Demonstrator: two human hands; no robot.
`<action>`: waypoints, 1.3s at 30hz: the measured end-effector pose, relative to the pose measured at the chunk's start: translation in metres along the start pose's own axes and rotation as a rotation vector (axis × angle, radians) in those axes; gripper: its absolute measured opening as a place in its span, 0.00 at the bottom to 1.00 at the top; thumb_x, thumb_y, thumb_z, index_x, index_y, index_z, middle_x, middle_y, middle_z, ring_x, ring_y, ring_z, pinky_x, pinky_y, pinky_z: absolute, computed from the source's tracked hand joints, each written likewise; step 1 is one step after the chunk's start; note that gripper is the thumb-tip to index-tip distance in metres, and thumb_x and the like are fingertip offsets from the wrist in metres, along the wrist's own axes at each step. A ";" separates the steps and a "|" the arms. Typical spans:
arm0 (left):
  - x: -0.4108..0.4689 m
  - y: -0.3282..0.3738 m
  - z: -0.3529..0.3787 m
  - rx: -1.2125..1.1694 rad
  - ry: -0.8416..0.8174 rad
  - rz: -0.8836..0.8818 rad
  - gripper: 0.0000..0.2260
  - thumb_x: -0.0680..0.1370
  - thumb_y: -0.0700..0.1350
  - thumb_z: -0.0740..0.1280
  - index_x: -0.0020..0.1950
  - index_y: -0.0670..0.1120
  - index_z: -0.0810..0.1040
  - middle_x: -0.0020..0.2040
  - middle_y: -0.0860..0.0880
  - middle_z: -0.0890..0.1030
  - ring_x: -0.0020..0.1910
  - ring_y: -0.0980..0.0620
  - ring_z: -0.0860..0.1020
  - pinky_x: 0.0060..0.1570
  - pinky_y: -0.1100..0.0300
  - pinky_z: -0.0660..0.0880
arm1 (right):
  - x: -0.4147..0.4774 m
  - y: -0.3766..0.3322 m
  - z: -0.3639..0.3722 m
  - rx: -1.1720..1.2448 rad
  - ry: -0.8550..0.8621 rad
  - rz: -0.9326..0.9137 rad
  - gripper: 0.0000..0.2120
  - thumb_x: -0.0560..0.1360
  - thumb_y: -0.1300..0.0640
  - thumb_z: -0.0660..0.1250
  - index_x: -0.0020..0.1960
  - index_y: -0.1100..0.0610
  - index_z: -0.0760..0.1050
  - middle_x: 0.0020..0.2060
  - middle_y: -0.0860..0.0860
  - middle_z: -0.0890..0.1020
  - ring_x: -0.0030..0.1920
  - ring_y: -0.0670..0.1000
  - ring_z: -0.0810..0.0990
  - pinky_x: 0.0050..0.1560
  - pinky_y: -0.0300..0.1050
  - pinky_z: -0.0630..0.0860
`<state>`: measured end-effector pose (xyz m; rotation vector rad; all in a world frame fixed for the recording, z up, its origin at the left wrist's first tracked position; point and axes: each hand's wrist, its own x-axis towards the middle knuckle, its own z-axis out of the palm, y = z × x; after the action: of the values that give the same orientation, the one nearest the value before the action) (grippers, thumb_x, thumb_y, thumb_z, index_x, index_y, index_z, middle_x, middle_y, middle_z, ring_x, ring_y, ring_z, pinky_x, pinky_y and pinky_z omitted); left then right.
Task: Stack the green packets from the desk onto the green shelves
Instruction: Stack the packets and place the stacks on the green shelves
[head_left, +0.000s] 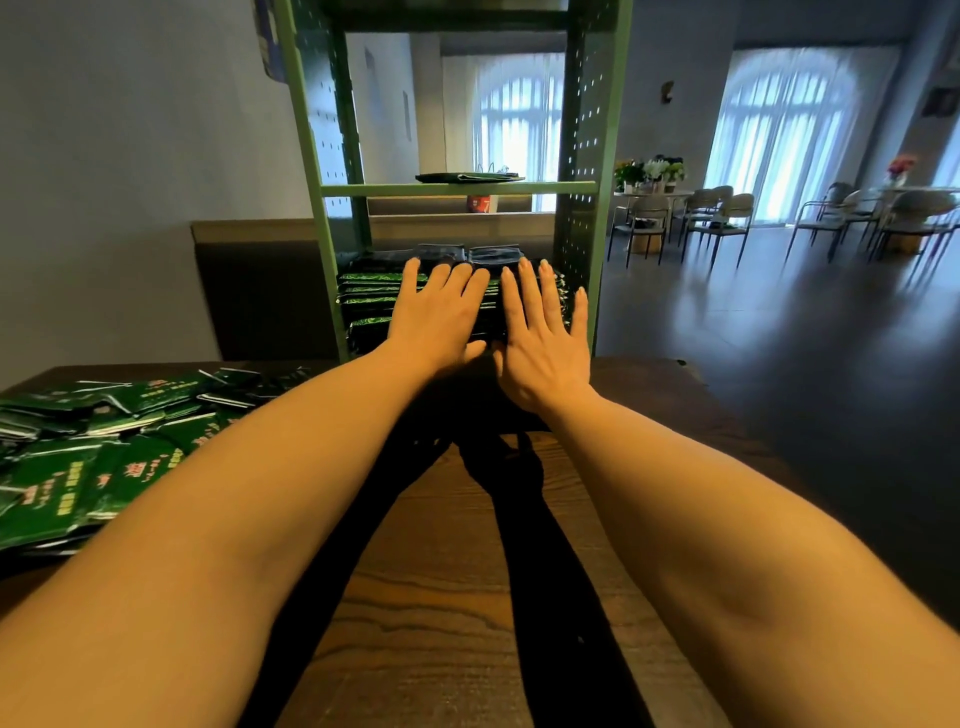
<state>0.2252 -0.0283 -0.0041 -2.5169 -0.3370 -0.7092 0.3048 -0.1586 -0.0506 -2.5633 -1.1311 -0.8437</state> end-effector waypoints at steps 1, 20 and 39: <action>-0.001 -0.001 0.000 -0.002 -0.008 0.001 0.40 0.75 0.62 0.66 0.79 0.46 0.52 0.77 0.44 0.61 0.75 0.43 0.60 0.75 0.37 0.52 | 0.000 0.000 0.001 0.005 0.001 0.001 0.38 0.85 0.41 0.50 0.78 0.52 0.26 0.82 0.54 0.34 0.82 0.57 0.32 0.77 0.65 0.32; -0.043 -0.021 -0.011 -0.131 0.240 0.053 0.28 0.69 0.49 0.70 0.67 0.41 0.71 0.62 0.40 0.75 0.60 0.38 0.73 0.56 0.45 0.72 | -0.012 -0.019 -0.018 0.074 0.195 -0.043 0.28 0.76 0.53 0.68 0.73 0.58 0.67 0.69 0.59 0.72 0.66 0.62 0.69 0.59 0.57 0.69; -0.282 -0.109 0.015 -0.178 -0.050 -0.558 0.20 0.75 0.54 0.65 0.64 0.48 0.74 0.60 0.46 0.76 0.60 0.44 0.73 0.57 0.47 0.69 | -0.099 -0.225 -0.005 0.630 -0.486 -0.016 0.16 0.80 0.48 0.65 0.65 0.53 0.72 0.58 0.56 0.81 0.58 0.61 0.80 0.57 0.55 0.78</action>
<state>-0.0425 0.0439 -0.1246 -2.6235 -1.0621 -0.9139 0.0848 -0.0678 -0.1112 -2.2463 -1.2764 0.1582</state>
